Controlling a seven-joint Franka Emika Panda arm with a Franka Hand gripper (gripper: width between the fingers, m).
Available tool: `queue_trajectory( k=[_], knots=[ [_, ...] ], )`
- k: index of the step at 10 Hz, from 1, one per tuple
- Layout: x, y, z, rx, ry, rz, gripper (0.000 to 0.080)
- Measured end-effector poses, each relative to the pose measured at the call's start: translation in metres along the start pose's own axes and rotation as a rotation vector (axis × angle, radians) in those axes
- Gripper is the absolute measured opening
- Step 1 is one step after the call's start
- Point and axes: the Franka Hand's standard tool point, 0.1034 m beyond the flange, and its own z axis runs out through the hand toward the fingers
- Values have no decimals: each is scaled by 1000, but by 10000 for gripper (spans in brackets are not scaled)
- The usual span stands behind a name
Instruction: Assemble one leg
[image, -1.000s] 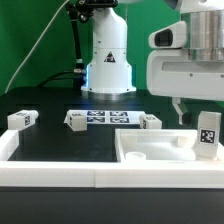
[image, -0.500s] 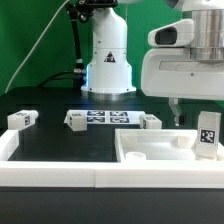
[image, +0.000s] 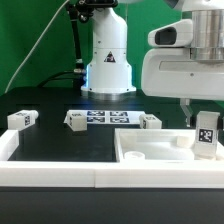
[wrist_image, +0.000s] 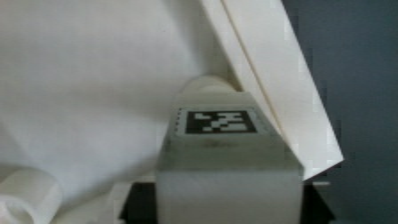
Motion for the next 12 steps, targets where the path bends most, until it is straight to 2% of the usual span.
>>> queue_trajectory(
  k=[2, 10, 12],
  knots=[
    [-1, 0, 1, 15, -12, 207, 290],
    [-5, -2, 1, -4, -4, 1246, 291],
    [-5, -3, 0, -5, 3, 1388, 291]
  ],
)
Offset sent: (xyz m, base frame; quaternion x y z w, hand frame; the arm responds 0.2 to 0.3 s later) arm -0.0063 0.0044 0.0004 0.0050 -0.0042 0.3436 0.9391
